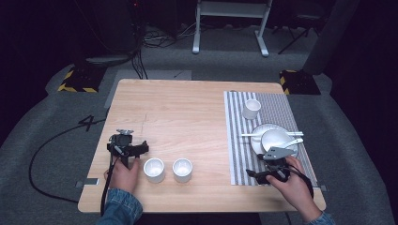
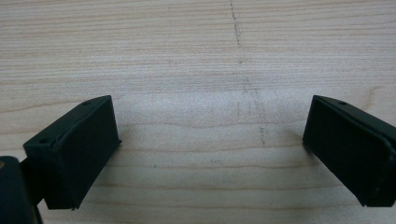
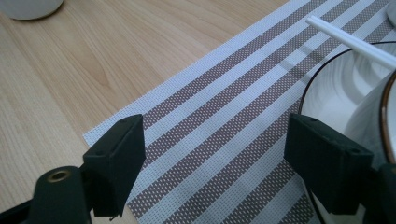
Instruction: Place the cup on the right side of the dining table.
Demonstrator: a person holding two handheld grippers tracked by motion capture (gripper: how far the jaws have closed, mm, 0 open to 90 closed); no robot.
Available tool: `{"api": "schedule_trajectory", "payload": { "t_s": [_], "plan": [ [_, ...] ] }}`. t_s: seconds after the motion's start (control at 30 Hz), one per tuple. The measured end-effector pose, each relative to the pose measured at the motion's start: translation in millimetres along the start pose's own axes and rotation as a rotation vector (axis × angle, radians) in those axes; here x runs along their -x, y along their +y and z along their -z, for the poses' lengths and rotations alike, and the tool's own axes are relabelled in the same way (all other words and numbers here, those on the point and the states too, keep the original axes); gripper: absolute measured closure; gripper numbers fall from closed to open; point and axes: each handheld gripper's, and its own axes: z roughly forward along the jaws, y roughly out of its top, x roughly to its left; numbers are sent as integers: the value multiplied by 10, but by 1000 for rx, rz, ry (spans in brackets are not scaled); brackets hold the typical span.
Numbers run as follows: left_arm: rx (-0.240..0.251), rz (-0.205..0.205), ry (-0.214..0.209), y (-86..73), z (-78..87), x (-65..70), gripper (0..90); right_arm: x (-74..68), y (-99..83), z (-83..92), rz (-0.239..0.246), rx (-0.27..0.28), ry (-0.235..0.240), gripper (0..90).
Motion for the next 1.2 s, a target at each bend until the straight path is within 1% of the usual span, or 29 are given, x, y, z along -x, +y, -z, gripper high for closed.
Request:
{"api": "schedule_trajectory", "payload": {
  "t_s": [0.03, 0.1, 0.13, 0.17, 0.23, 0.33, 0.6, 0.77, 0.8, 0.83, 1.2],
  "plan": [
    [0, 0, 0, 0, 0, 0, 37, 0, -37, -27, -1, 14, -10, 221],
    [0, 0, 0, 0, 0, 0, 36, -2, -52, -31, 15, 24, -24, 228],
    [0, 0, 0, 0, 0, 0, 37, -2, -52, -31, 15, 24, -24, 228],
    [0, 0, 0, 0, 0, 0, 37, -15, -60, -30, 7, 42, -27, 226],
    [0, 0, 0, 0, 0, 0, 37, -23, -63, -32, 10, 46, -26, 227],
    [0, 0, 0, 0, 0, 0, 37, -74, -92, -53, 13, 49, -18, 227],
    [0, 0, 0, 0, 0, 0, 37, -112, -231, -150, -21, 25, -23, 225],
    [0, 0, 0, 0, 0, 0, 37, -147, -306, -170, -35, 28, -30, 222],
    [0, 0, 0, 0, 0, 0, 37, -149, -324, -176, -35, 30, -30, 211],
    [-1, -1, 0, 0, 1, -1, 37, -154, -337, -176, -47, 36, -33, 201],
    [0, 0, 0, -1, 0, 0, 37, -191, -376, -144, -55, 32, -45, 168]
  ]
}}
